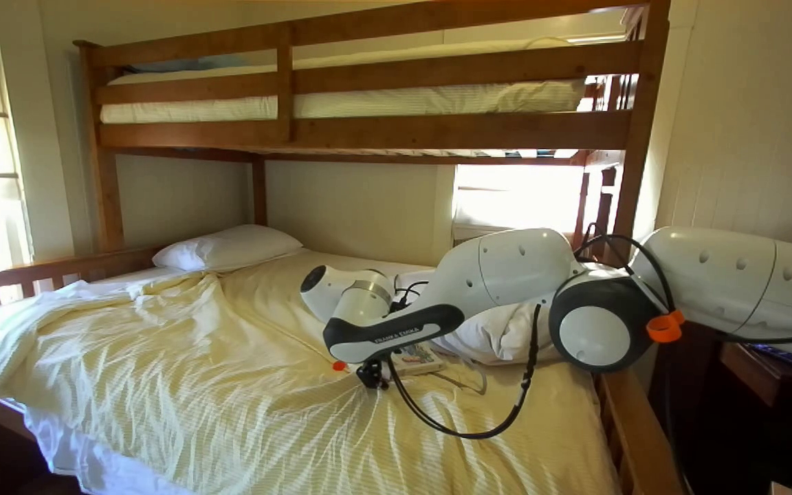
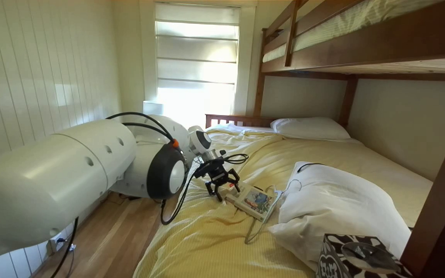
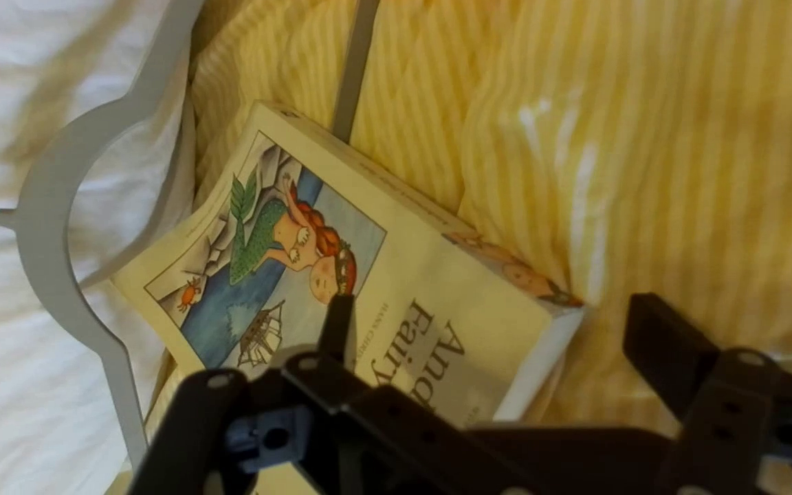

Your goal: Put the book on the pillow

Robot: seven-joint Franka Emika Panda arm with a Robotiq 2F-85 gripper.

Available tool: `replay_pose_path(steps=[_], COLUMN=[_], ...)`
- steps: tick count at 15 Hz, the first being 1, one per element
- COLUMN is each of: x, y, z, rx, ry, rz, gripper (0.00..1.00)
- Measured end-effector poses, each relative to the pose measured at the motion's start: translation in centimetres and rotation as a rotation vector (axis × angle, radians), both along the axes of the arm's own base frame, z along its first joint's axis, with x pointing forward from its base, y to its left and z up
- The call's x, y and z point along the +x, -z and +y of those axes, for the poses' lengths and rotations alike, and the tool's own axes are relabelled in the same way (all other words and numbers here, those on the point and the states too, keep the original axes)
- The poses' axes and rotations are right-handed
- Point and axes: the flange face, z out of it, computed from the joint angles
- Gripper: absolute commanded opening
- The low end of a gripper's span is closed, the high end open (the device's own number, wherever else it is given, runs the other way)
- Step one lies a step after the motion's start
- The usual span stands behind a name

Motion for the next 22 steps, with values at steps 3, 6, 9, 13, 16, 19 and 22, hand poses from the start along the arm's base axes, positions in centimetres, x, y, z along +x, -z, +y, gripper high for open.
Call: replay_pose_path(steps=[3,6,9,13,16,19,22], x=[0.0,0.1,0.3,0.4,0.7,1.0,1.3], y=[0.0,0.0,-0.1,-0.3,-0.9,-2.0,-3.1], z=[-0.1,-0.7,-1.8,-2.9,-3.4,-3.8,-4.2], rx=[-0.002,-0.009,-0.018,-0.027,-0.026,-0.023,-0.019], ry=[0.012,0.029,0.05,0.078,0.104,0.124,0.142], rz=[-0.009,-0.021,-0.032,-0.05,-0.076,-0.104,-0.133], gripper=[1.0,1.0,1.0,1.0,1.0,1.0,1.0])
